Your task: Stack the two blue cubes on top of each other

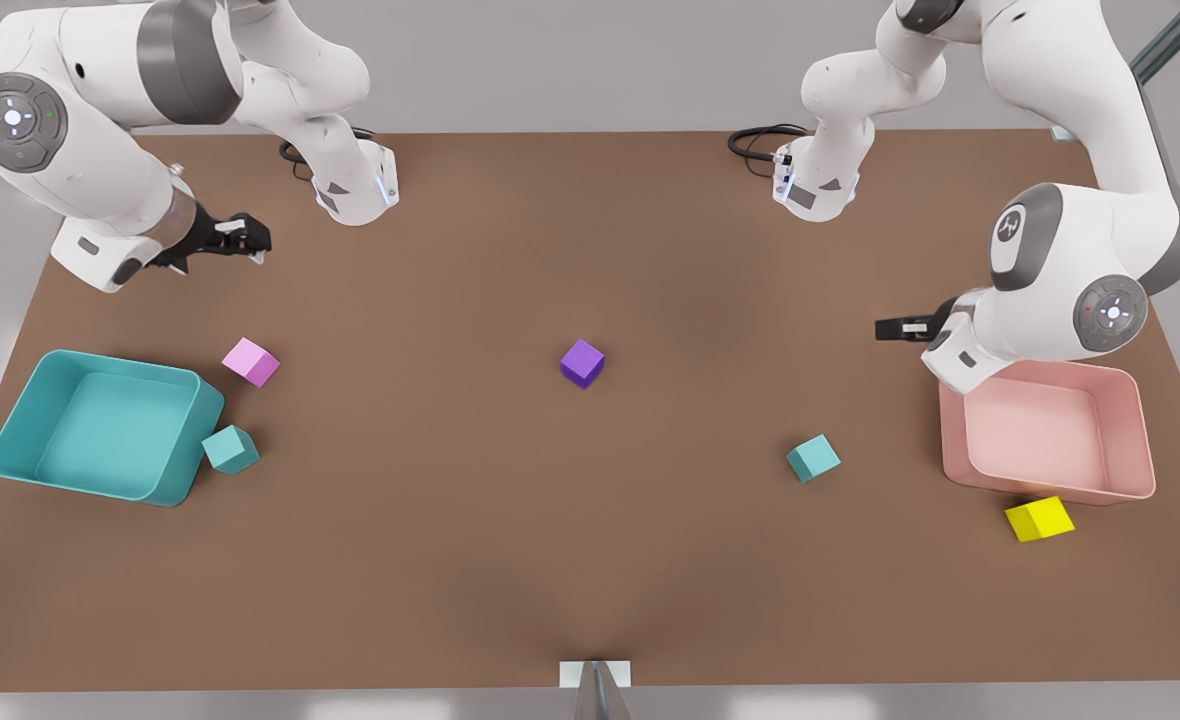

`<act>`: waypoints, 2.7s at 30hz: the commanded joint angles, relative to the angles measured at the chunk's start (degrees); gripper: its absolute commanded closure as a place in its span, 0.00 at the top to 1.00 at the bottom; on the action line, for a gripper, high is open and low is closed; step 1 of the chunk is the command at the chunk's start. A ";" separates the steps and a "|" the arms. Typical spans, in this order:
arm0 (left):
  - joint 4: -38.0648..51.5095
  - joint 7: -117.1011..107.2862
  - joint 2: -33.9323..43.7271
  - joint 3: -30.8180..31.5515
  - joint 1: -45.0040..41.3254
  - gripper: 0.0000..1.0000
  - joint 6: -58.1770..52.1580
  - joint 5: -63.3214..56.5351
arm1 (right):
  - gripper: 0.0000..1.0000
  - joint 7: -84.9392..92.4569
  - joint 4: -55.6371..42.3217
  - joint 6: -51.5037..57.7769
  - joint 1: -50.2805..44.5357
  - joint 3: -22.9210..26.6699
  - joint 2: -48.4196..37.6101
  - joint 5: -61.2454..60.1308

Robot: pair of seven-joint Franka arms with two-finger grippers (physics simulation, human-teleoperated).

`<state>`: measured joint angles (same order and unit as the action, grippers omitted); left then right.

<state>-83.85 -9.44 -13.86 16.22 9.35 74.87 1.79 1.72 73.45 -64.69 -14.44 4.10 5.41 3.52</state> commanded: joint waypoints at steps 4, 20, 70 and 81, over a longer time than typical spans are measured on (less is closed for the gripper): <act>0.09 -3.30 -0.02 0.04 -0.03 1.00 -0.86 0.06 | 1.00 8.21 1.44 -1.58 -1.47 0.12 5.39 3.77; -0.08 -3.30 -0.46 0.04 -0.21 1.00 -0.95 0.06 | 1.00 114.65 18.22 -49.57 14.17 0.47 19.72 -1.50; 0.01 -3.39 -2.92 0.13 -0.65 1.00 -4.38 1.73 | 1.00 128.62 34.92 -68.20 21.82 0.56 23.68 -4.58; -0.08 -3.39 -3.36 0.13 -0.64 1.00 -4.38 1.73 | 1.00 128.62 36.86 -70.58 22.88 0.65 23.86 -4.58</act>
<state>-83.96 -12.73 -17.26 16.31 8.70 70.56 3.50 127.87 110.26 -133.88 8.41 4.74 29.34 -1.13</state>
